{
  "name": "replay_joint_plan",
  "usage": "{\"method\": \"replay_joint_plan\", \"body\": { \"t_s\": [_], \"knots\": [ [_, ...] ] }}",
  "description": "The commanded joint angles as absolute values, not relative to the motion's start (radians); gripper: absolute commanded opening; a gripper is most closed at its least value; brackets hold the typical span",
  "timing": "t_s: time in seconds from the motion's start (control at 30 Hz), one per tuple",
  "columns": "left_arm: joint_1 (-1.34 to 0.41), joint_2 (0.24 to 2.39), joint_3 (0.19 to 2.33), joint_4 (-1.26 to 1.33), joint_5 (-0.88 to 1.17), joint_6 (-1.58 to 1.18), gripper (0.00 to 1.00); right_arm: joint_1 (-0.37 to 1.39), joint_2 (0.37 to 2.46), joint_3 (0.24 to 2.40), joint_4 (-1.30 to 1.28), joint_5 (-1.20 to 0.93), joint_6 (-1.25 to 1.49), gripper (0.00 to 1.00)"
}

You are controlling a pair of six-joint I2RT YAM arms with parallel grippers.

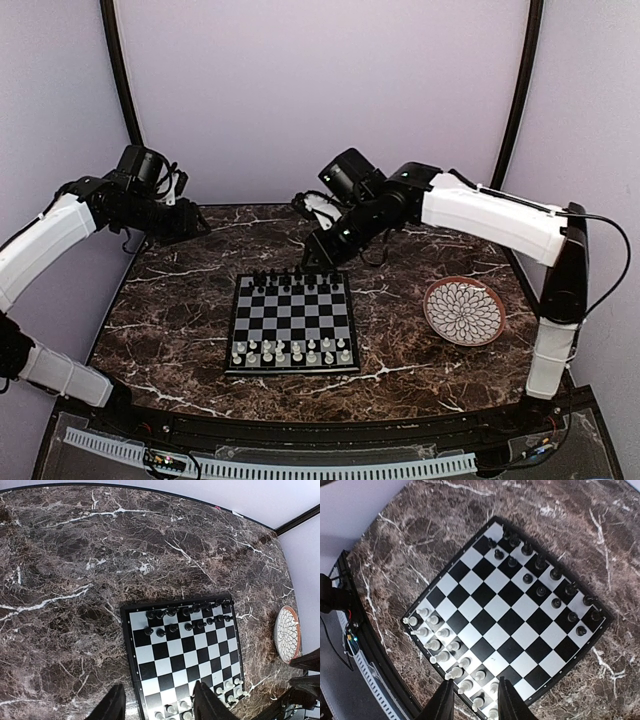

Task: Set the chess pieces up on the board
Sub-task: Reset both arms

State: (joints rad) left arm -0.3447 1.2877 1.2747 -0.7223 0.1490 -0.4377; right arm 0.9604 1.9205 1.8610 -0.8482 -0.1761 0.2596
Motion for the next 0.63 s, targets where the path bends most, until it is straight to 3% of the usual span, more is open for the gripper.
{"method": "replay_joint_plan", "body": {
  "t_s": [0.0,0.1,0.13,0.23,0.3,0.33,0.4,0.6],
  "knots": [
    [-0.340,1.311,1.345,-0.752,0.120,-0.383,0.49,0.922,1.748,1.705,-0.709,-0.069,0.260,0.31],
    [-0.339,1.338,1.402,-0.768,0.104,-0.370,0.48,0.839,1.578,1.548,-0.606,-0.007,0.311,0.31],
    [-0.340,1.350,1.414,-0.774,0.099,-0.369,0.48,0.803,1.522,1.497,-0.571,0.043,0.335,0.38],
    [-0.340,1.342,1.451,-0.784,0.076,-0.379,0.48,0.688,1.338,1.358,-0.459,0.144,0.374,0.96],
    [-0.341,1.311,1.425,-0.763,0.064,-0.393,0.56,0.661,1.231,1.276,-0.394,0.281,0.404,0.98],
    [-0.340,1.301,1.412,-0.754,0.053,-0.396,0.83,0.660,1.175,1.238,-0.377,0.394,0.429,0.99],
    [-0.340,1.280,1.376,-0.738,0.038,-0.395,0.97,0.658,1.126,1.208,-0.384,0.555,0.460,0.99],
    [-0.341,1.293,1.335,-0.737,0.015,-0.376,0.99,0.647,1.132,1.220,-0.519,0.620,0.442,0.99]
  ]
}}
